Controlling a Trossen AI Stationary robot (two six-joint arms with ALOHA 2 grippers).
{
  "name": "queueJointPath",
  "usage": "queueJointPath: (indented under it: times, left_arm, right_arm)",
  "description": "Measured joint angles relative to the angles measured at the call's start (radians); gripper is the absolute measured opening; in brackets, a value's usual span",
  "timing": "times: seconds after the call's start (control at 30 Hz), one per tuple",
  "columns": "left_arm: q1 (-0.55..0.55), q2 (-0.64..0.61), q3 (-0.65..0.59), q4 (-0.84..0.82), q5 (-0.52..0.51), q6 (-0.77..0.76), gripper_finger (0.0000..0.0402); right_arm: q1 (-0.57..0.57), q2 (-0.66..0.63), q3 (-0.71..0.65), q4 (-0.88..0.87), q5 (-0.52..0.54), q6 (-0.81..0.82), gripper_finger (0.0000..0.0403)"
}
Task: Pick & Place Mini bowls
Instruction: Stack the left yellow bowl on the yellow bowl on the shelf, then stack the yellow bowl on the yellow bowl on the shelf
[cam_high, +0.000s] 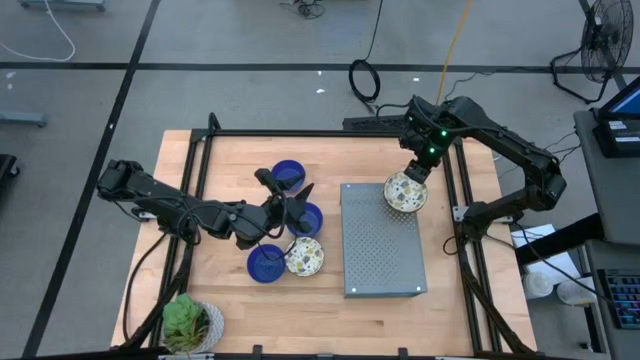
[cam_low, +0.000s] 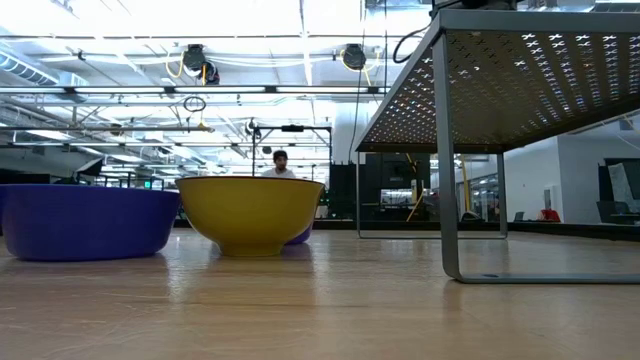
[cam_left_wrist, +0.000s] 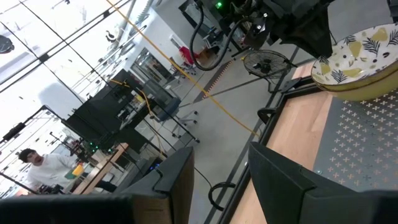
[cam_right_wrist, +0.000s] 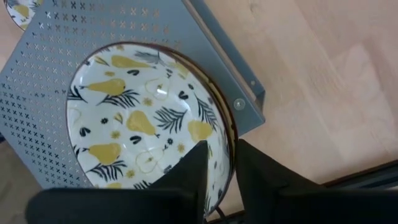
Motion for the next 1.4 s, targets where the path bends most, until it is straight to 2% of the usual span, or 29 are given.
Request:
queueJointPath:
  times: [0.23,0.6,1.03,1.23,1.4]
  left_arm:
    - [0.0,0.0,0.0,0.0,0.0,0.0,0.0157]
    - [0.0,0.0,0.0,0.0,0.0,0.0,0.0157]
    - [0.0,0.0,0.0,0.0,0.0,0.0,0.0157]
    - [0.0,0.0,0.0,0.0,0.0,0.0,0.0157]
    - [0.0,0.0,0.0,0.0,0.0,0.0,0.0157]
  right_arm:
    - [0.0,0.0,0.0,-0.011,0.0,0.0,0.0089]
    - [0.0,-0.008,0.006,-0.021,0.004,-0.001,0.0092]
    - [0.0,-0.022,0.22,-0.042,0.031,0.031,0.0093]
    - [0.001,-0.121,0.22,0.087,0.029,0.035,0.0094]
    - [0.038,-0.303,0.092,0.302,0.028,0.055,0.0093]
